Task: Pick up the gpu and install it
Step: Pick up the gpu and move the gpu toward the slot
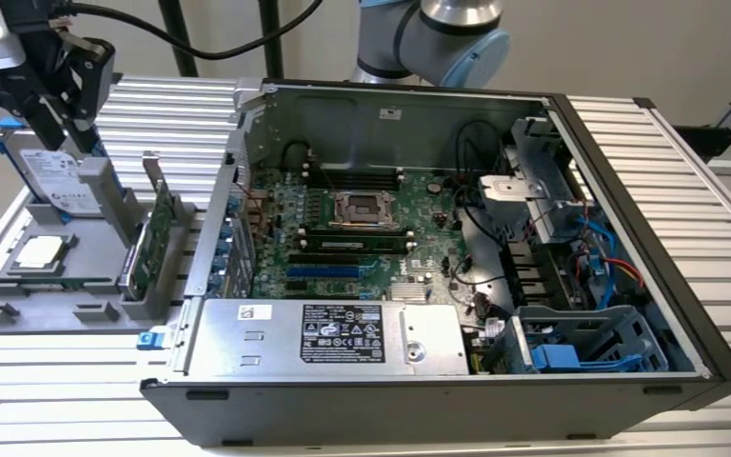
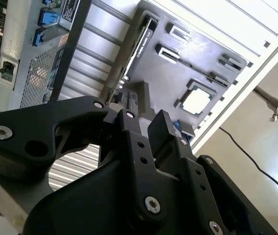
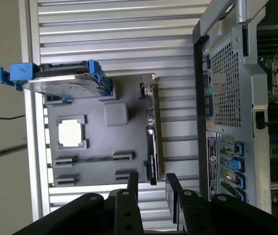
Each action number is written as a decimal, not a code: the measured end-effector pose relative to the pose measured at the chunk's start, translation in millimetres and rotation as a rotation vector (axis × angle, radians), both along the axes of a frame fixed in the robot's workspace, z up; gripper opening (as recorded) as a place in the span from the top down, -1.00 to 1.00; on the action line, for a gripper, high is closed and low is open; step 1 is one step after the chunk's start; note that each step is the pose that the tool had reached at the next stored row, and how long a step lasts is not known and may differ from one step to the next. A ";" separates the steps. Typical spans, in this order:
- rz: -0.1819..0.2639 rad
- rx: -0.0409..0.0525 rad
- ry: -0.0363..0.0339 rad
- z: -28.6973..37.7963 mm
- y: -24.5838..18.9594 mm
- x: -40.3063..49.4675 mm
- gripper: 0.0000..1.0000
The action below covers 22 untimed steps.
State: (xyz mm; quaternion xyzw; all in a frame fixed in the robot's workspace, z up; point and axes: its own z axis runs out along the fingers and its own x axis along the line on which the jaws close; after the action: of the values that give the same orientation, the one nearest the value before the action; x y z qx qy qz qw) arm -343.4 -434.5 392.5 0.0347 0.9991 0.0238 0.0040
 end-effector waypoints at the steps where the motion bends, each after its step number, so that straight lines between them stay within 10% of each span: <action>1: 0.000 0.0000 0.0000 0.0 0.0 0.0 -1.00; 22: 0.000 -0.0001 0.0001 -5.7 -0.1 -0.1 -1.00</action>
State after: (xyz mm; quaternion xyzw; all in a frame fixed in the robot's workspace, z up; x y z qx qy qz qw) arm -343.5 -434.6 386.7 0.0347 0.9991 0.0238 0.0040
